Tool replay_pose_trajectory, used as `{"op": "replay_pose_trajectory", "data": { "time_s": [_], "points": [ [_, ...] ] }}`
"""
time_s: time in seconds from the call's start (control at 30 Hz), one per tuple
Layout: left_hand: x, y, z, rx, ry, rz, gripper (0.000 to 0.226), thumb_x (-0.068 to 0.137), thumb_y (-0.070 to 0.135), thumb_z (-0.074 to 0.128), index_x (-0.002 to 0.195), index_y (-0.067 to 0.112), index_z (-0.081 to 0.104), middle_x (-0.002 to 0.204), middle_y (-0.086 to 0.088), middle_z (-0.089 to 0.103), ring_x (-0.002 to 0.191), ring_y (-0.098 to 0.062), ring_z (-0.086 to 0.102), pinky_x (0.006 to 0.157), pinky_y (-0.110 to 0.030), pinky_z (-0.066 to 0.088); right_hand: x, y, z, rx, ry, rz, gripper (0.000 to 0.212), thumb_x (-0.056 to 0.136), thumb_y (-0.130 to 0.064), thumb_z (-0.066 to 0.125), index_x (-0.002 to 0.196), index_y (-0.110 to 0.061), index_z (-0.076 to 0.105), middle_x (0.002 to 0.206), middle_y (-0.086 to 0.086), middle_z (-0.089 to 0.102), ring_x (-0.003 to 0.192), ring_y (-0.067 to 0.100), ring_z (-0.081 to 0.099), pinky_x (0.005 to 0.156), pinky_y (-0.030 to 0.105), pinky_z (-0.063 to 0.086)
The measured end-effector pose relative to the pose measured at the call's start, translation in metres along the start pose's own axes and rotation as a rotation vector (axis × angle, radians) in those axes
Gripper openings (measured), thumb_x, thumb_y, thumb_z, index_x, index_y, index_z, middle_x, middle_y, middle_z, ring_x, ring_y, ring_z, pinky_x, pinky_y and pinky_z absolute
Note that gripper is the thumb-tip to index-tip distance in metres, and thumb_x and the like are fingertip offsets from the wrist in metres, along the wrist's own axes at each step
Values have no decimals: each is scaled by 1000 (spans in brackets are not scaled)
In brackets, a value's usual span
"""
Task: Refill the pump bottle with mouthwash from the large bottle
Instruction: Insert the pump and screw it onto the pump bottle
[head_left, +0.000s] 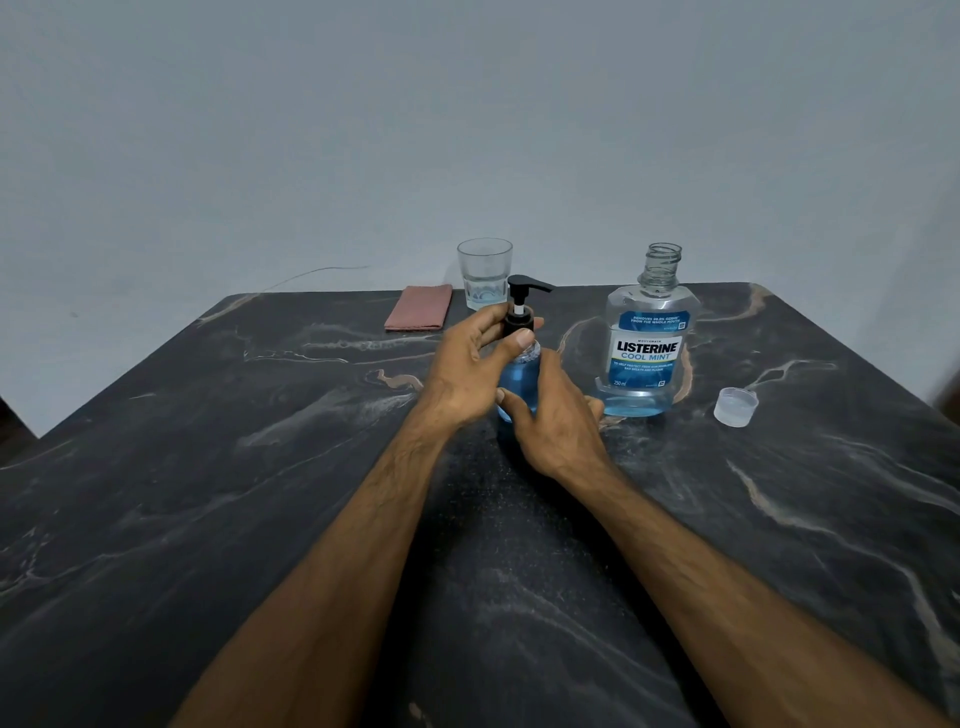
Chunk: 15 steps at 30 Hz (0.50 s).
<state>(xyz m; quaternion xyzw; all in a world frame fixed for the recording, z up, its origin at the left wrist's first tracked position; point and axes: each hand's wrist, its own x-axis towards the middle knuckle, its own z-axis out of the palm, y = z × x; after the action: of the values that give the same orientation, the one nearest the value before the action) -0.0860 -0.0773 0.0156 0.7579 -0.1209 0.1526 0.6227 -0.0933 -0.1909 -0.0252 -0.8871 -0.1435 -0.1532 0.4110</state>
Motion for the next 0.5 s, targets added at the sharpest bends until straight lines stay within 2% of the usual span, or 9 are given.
{"op": "replay_pose_trajectory", "data": {
  "time_s": [0.17, 0.27, 0.4, 0.5],
  "points": [
    [0, -1, -1, -15, -5, -7, 32, 93, 11, 58, 125, 7, 57, 116, 3, 68, 111, -1, 61, 92, -13, 47, 0, 1, 0, 11, -8, 4, 39, 92, -39, 57, 123, -22, 41, 112, -9, 55, 109, 14, 52, 87, 37, 29],
    [-3, -2, 0, -46, 21, -15, 32, 92, 11, 59, 125, 10, 58, 117, 5, 67, 111, 0, 61, 94, -17, 48, -2, 2, 0, 35, 8, 13, 42, 90, -40, 61, 124, -23, 42, 114, -8, 58, 110, 16, 54, 97, 44, 34],
    [-10, -2, 1, -15, 47, -14, 41, 91, 19, 62, 131, 14, 55, 122, 12, 61, 110, 9, 56, 92, -10, 46, -3, 0, -1, 78, 34, 40, 65, 83, -41, 69, 137, -23, 37, 132, -1, 53, 120, 18, 51, 104, 52, 39],
    [-15, -2, 0, -14, 123, -32, 43, 91, 24, 62, 132, 14, 52, 127, 9, 58, 116, 4, 53, 98, -15, 44, -4, -1, -5, 85, 72, 77, 82, 77, -46, 74, 143, -22, 31, 138, 3, 46, 122, 18, 48, 103, 48, 42]
  ]
}}
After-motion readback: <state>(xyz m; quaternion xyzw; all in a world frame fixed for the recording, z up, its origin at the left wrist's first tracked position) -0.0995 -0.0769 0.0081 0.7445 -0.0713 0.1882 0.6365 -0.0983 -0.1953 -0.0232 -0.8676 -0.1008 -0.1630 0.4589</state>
